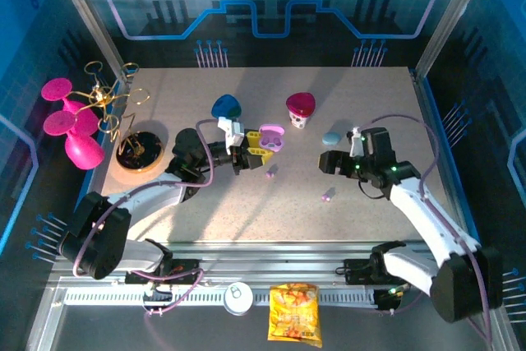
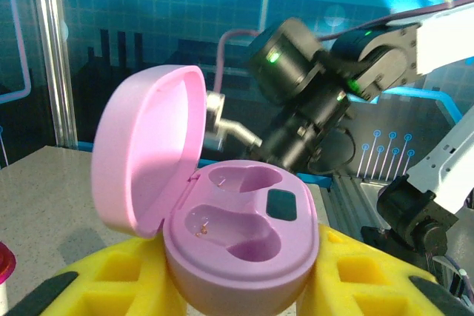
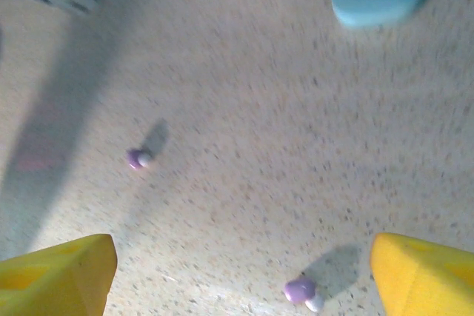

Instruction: Insert wireless bluetooth earbuds into charging case

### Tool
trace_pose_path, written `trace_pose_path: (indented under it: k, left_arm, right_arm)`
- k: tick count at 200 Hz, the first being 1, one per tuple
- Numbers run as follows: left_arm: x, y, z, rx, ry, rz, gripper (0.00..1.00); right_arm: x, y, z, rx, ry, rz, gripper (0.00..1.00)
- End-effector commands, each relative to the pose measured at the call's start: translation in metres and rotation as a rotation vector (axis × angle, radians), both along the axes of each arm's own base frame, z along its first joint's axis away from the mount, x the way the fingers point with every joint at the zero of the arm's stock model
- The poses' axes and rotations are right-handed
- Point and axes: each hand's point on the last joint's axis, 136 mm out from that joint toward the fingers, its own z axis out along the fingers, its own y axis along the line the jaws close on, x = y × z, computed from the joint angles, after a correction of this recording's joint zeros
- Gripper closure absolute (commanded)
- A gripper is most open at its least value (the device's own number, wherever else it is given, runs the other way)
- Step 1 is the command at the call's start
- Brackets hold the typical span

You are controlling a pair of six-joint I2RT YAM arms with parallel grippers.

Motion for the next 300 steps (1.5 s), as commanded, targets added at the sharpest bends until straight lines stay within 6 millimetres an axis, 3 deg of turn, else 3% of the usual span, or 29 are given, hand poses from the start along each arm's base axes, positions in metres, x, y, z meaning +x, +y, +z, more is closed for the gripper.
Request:
trace_pose_path:
  k: [1,54,113,146,227,260,276,300]
  left_arm:
    - [0.001,0.000,0.006,-0.010,-0.035,0.002,0.72]
    - [-0.004,0.003,0.004,-0.006,-0.032,0.005,0.73]
    - [-0.006,0.004,0.005,0.007,-0.038,0.010,0.73]
    - [-0.005,0.003,0.003,0.011,-0.034,0.009,0.72]
    - [-0.001,0.001,0.002,0.006,-0.032,0.000,0.72]
    - [-0.001,0.001,0.001,0.011,-0.034,0.004,0.72]
    - [-0.001,0.001,0.002,0.011,-0.035,0.007,0.72]
    - [0.000,0.001,0.002,0.015,-0.038,0.004,0.72]
  right_arm:
    - [-0.013,0.007,-0.037,0.028,0.140,0.019,0.12]
    - [-0.013,0.018,-0.089,0.035,0.274,0.039,0.12]
    - [-0.043,0.023,-0.105,0.019,0.346,0.049,0.13]
    - [-0.059,0.029,-0.105,0.028,0.358,0.047,0.14]
    - [-0.075,0.045,-0.096,0.033,0.378,0.092,0.14]
    - [-0.075,0.062,-0.078,0.109,0.349,0.161,0.14]
    - [-0.071,0.059,-0.070,0.093,0.310,0.167,0.14]
    - [-0.059,0.038,-0.069,0.039,0.278,0.101,0.15]
